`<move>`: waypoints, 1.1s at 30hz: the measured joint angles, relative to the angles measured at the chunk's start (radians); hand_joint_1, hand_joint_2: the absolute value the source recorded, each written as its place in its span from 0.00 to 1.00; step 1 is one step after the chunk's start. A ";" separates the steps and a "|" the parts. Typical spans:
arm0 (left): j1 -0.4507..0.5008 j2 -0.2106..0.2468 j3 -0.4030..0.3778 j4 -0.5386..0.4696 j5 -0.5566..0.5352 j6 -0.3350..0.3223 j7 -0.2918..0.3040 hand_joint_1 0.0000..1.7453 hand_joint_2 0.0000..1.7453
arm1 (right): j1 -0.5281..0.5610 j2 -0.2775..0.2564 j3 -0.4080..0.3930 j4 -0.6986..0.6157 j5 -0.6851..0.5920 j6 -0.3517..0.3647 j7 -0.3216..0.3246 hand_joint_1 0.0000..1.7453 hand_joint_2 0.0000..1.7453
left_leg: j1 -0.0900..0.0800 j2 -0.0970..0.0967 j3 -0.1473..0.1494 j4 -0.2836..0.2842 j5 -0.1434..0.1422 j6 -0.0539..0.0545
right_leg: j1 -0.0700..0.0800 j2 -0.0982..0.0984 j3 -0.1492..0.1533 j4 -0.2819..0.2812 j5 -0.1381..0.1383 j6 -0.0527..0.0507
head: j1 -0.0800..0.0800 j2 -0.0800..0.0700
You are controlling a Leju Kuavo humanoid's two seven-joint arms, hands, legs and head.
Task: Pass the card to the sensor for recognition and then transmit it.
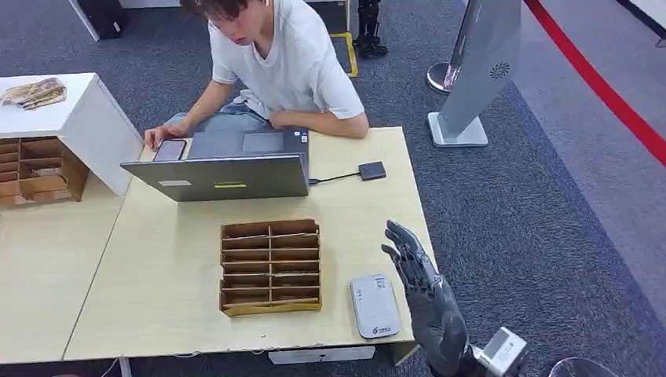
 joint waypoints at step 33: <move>-0.096 -0.014 -0.163 0.203 -0.201 -0.058 0.059 0.00 0.00 | 0.005 -0.067 0.023 -0.023 0.819 -0.252 0.199 0.00 1.00 | 0.000 0.000 0.000 0.000 0.000 0.000 | 0.000 0.000 0.000 0.000 0.000 0.000 | 0.000 0.000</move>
